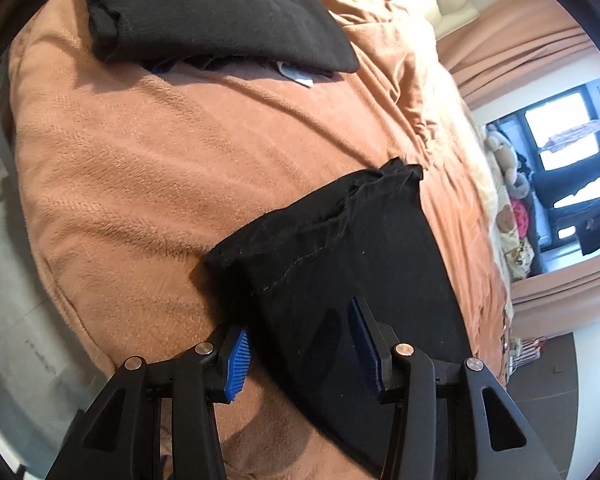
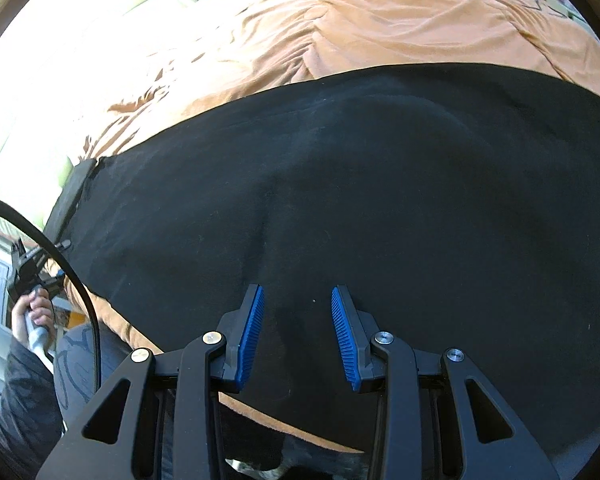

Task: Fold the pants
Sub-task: 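Close the left tool on the trouser leg end while the right tool grips the waistband, then lift the black trousers off the bed with both tools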

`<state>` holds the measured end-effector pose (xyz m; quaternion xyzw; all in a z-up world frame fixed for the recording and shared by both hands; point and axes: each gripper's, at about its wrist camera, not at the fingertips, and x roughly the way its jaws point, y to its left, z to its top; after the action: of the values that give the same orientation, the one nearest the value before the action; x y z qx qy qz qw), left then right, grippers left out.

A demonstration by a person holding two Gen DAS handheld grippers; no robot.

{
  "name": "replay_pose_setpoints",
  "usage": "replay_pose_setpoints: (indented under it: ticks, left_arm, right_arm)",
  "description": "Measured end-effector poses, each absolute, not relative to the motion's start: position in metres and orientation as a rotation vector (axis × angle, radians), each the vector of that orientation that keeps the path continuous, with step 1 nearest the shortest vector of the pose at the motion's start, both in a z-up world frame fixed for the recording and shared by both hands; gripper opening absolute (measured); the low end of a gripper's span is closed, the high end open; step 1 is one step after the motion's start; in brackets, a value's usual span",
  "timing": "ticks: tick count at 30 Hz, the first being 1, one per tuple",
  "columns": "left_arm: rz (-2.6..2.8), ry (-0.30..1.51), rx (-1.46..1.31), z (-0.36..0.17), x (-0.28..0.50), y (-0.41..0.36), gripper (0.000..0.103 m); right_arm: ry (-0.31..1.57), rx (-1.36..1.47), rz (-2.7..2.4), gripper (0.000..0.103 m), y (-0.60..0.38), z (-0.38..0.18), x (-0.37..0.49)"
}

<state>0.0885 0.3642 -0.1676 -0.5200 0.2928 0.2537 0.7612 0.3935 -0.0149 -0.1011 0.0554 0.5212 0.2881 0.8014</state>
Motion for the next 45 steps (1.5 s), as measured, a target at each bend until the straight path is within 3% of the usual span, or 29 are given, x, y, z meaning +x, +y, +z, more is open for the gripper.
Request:
replay_pose_setpoints:
  ticks: [5,8,10,12,15,26,45]
  left_arm:
    - [0.516,0.658,-1.081,-0.164,0.094,0.355,0.048]
    - [0.517,0.669,-1.045,-0.164,0.098,0.354,0.045]
    - [0.541,0.677,-1.053,-0.164,0.098,0.359,0.021]
    - [0.531,0.660,-1.075,-0.163,0.096,0.364,0.008]
    - [0.521,0.618,-1.072,-0.150,0.094,0.364,0.007]
    - [0.460,0.522,-1.063,-0.099,0.104,0.360,0.006]
    - [0.489,0.537,-1.117,-0.118,0.100,0.366,0.006]
  right_arm:
    - [1.104,0.151,0.638,0.033,-0.018,-0.100,0.380]
    - [1.105,0.141,0.678,0.025,-0.012,-0.100,0.370]
    - [1.114,0.137,0.692,0.019,-0.008,-0.103,0.368]
    - [1.122,0.124,0.700,0.014,-0.004,-0.107,0.365]
    - [1.158,0.101,0.718,0.009,0.005,-0.113,0.364]
    - [1.174,0.059,0.650,0.006,0.033,-0.117,0.409]
    - [1.189,0.051,0.523,0.003,0.078,-0.123,0.515]
